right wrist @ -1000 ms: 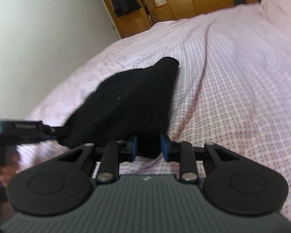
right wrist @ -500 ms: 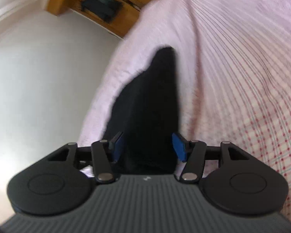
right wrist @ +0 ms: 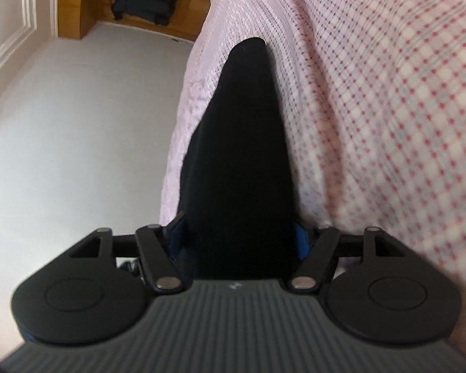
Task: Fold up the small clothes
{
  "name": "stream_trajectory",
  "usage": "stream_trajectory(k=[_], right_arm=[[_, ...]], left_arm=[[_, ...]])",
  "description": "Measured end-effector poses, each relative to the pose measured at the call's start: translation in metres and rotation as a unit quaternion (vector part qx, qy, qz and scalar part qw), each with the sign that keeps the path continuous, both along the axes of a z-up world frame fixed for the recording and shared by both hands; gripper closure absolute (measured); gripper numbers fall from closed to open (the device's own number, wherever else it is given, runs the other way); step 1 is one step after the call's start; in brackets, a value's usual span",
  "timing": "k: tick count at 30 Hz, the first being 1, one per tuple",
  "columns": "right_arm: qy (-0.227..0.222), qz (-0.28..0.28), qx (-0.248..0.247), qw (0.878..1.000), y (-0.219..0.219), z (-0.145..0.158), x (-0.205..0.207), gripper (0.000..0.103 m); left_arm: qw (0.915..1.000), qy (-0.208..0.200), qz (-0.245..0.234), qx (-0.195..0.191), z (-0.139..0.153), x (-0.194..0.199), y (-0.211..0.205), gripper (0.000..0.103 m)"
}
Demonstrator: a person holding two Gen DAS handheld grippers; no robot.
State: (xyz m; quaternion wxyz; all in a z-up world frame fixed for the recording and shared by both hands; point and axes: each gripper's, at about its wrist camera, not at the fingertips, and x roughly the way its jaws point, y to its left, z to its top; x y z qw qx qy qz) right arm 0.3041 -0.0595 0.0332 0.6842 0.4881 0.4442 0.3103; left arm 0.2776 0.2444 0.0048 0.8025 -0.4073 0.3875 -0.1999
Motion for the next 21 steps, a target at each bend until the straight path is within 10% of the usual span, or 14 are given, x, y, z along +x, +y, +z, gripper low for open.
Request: stream_trajectory(k=[15,16,18,21], right_arm=[[0.012,0.019,0.04,0.999,0.02,-0.002,-0.004,0.036],[0.011,0.019,0.042,0.999,0.023,-0.003,-0.004,0.035],[0.006,0.022,0.027,0.999,0.028,0.001,-0.003,0.059],[-0.004,0.017,0.032,0.999,0.028,0.005,-0.006,0.07]], left_arm=[[0.9973,0.01,0.031,-0.066,-0.013,0.01,-0.006,0.007],[0.9978,0.008,0.03,-0.059,-0.013,0.011,-0.01,0.012],[0.9981,0.028,0.037,-0.04,-0.014,0.009,-0.014,0.058],[0.9946,0.042,0.056,-0.076,-0.019,0.004,-0.014,0.067]])
